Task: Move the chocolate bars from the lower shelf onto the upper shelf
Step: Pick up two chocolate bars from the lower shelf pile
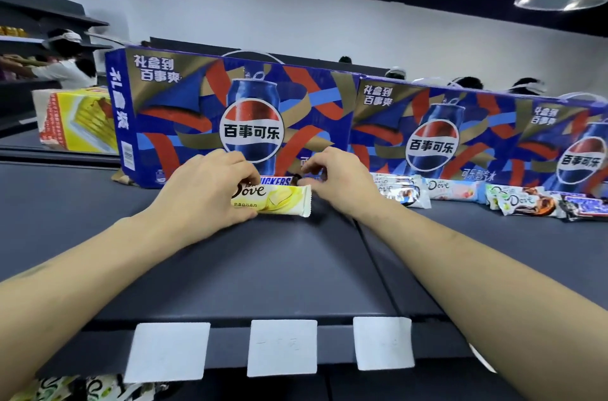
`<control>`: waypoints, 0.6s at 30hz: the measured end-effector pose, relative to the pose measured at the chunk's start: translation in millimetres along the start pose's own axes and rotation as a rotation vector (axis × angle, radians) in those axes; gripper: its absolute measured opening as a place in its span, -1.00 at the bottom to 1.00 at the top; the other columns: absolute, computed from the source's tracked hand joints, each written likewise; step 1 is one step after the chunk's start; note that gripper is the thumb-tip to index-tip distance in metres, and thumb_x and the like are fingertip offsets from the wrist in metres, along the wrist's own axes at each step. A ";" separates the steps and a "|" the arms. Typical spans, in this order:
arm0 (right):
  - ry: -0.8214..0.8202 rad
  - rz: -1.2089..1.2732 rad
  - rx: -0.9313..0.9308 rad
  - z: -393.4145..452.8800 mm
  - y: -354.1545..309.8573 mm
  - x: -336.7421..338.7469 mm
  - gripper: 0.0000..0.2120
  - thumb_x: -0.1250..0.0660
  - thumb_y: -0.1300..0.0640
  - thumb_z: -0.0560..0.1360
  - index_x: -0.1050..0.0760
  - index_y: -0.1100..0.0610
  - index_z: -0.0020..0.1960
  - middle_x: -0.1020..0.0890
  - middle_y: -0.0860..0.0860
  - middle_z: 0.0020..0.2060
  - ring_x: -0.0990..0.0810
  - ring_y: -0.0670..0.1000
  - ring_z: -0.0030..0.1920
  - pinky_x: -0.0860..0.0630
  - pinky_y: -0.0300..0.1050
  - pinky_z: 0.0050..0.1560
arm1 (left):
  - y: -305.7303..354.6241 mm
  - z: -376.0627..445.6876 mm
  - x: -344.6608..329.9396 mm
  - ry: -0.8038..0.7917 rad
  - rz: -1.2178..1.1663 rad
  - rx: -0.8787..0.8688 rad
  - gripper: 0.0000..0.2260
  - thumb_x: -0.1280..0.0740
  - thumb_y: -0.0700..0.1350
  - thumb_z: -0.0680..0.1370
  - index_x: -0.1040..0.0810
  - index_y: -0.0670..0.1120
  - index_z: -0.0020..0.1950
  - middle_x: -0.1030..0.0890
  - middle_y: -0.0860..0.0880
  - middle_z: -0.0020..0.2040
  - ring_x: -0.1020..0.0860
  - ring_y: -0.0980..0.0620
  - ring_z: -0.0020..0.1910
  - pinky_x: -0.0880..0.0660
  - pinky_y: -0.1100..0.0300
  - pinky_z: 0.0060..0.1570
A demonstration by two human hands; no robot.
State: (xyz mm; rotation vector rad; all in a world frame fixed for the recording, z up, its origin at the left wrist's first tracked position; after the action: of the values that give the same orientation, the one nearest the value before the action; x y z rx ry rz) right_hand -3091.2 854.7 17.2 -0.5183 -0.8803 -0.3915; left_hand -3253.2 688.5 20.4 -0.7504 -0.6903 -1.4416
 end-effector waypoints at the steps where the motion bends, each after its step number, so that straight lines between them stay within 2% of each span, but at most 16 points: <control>1: 0.001 0.017 -0.014 -3.9 5.3 4.8 -0.86 -0.45 -0.03 0.45 -0.64 -0.02 -0.03 -0.58 -0.14 -0.16 -0.52 -0.13 -0.15 -0.52 -0.07 -0.11 | 6.6 3.2 0.1 0.001 -0.010 0.000 -0.65 -0.52 0.11 0.33 -0.57 0.06 0.06 -0.54 0.14 -0.05 -0.48 0.06 -0.05 -0.32 0.20 -0.21; 4: -0.003 0.024 -0.057 -20.1 24.3 19.1 -0.94 -0.40 0.07 0.47 -0.65 -0.01 -0.08 -0.65 -0.14 -0.18 -0.58 -0.11 -0.15 -0.57 0.00 -0.04 | 31.1 12.9 -2.1 0.005 -0.026 -0.018 -0.65 -0.53 0.10 0.33 -0.57 0.05 0.04 -0.53 0.13 -0.08 -0.48 0.05 -0.08 -0.32 0.18 -0.24; 7: -0.015 0.031 -0.111 -41.6 46.3 35.9 -0.89 -0.36 0.13 0.47 -0.65 0.00 -0.08 -0.68 -0.11 -0.15 -0.59 -0.06 -0.13 -0.57 0.01 -0.03 | 61.4 23.0 -5.6 0.010 -0.035 -0.065 -0.65 -0.53 0.09 0.33 -0.58 0.04 0.04 -0.54 0.13 -0.07 -0.47 0.06 -0.08 -0.23 0.26 -0.33; 9: -0.008 0.035 -0.142 -57.1 63.2 49.0 -0.86 -0.33 0.15 0.46 -0.65 -0.01 -0.08 -0.69 -0.09 -0.14 -0.60 -0.03 -0.12 -0.57 0.01 -0.03 | 85.4 29.7 -8.1 -0.005 -0.034 -0.086 -0.66 -0.51 0.10 0.35 -0.56 0.04 0.05 -0.54 0.12 -0.06 -0.47 0.06 -0.06 -0.29 0.24 -0.29; 12: 0.055 0.069 -0.183 -82.6 89.4 75.0 -0.87 -0.32 0.11 0.48 -0.66 0.00 -0.08 -0.70 -0.10 -0.15 -0.62 -0.05 -0.09 -0.57 0.00 0.00 | 124.1 39.5 -11.5 -0.022 -0.028 -0.102 -0.65 -0.49 0.11 0.36 -0.55 0.04 0.07 -0.54 0.11 -0.03 -0.49 0.06 -0.01 -0.37 0.17 -0.16; 18: 0.090 0.122 -0.194 -147.1 147.9 132.2 -0.88 -0.36 0.00 0.48 -0.64 -0.01 -0.06 -0.69 -0.14 -0.18 -0.61 -0.13 -0.12 -0.57 -0.05 -0.02 | 214.1 54.4 -15.3 -0.010 -0.021 -0.069 -0.64 -0.49 0.12 0.37 -0.57 0.03 0.09 -0.55 0.07 -0.02 -0.50 0.01 0.01 -0.42 0.12 -0.17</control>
State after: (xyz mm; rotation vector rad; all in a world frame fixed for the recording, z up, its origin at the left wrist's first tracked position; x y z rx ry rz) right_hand -2845.3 874.8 7.0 -0.7242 -0.7234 -0.3881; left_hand -3037.9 738.7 33.3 -0.8062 -0.6601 -1.4880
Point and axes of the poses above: each hand's wrist, its own z-axis towards the middle knuckle, its own x-axis out of the back of the hand, y = z × x, the point moved 2 cm from there along z, towards the middle knuckle
